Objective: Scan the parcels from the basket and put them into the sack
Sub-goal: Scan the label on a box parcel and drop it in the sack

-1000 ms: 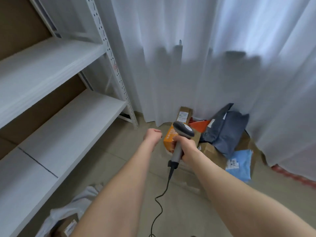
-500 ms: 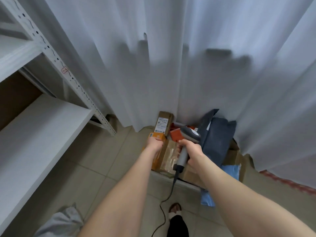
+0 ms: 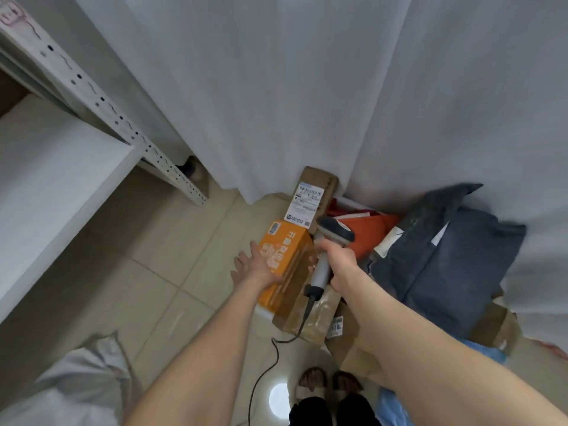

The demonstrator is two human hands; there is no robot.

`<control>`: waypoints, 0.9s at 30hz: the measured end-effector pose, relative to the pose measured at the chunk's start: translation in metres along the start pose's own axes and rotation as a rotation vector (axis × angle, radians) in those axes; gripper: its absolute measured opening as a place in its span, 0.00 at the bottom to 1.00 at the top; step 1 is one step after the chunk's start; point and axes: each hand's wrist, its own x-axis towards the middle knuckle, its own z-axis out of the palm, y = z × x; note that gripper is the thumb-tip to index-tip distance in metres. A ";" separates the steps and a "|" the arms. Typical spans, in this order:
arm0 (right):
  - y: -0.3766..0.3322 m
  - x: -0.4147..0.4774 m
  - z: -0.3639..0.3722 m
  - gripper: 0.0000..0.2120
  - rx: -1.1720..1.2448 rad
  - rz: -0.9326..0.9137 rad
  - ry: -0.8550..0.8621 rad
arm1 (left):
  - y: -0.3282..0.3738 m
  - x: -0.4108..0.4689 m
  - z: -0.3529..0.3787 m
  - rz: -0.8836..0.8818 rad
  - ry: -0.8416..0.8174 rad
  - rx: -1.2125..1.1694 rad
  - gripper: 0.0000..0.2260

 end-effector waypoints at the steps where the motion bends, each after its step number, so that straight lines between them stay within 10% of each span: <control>1: 0.005 0.012 0.002 0.13 -0.013 0.001 -0.025 | -0.001 0.011 0.009 -0.022 -0.015 0.032 0.56; 27: 0.031 0.023 0.013 0.26 0.089 -0.005 0.054 | -0.026 -0.003 0.004 -0.196 0.162 0.111 0.54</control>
